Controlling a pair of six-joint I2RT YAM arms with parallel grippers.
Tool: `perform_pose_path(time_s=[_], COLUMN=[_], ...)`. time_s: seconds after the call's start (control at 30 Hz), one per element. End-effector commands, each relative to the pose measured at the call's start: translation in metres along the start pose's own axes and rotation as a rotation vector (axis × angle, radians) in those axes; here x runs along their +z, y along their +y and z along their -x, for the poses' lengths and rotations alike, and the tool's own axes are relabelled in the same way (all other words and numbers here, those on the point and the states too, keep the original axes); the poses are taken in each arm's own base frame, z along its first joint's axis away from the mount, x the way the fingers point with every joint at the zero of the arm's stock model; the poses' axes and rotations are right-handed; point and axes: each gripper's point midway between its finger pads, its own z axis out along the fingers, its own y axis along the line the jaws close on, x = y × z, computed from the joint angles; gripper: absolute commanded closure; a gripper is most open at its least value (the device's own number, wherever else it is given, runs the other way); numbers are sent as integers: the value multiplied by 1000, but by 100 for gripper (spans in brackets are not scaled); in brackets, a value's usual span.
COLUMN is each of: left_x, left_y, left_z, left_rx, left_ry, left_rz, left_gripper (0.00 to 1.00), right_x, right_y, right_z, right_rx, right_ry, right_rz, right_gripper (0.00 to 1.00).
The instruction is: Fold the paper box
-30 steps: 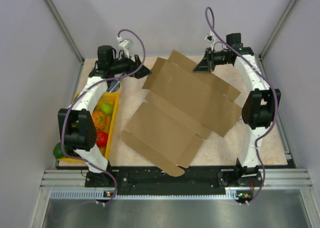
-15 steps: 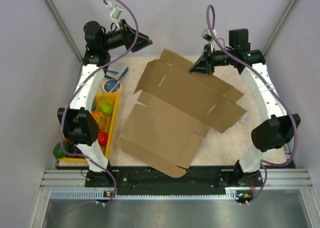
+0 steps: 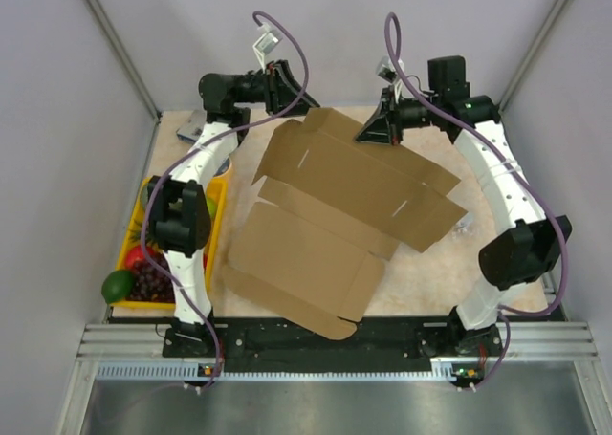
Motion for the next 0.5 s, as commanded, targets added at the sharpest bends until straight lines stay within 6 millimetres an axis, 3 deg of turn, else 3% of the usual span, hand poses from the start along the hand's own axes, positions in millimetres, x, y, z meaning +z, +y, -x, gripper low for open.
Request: perform_pose_path(time_s=[0.0, 0.23, 0.37, 0.4, 0.47], left_x=[4, 19, 21, 21, 23], left_y=[-39, -43, -42, -45, -34], left_z=[0, -5, -4, 0, -1], left_rx=[144, 141, 151, 233, 142], left_ry=[69, 74, 59, 49, 32], left_rz=[-76, -98, -84, -78, -25], left_gripper=[66, 60, 64, 64, 67], right_x=[3, 10, 13, 14, 15], right_y=[1, 6, 17, 19, 23], right_z=[22, 38, 45, 46, 48], right_rx=[-73, -101, -120, -123, -131], right_ry=[-25, -37, -49, -51, -53], right_rz=[-10, -4, 29, 34, 45], right_gripper=[100, 100, 100, 100, 100])
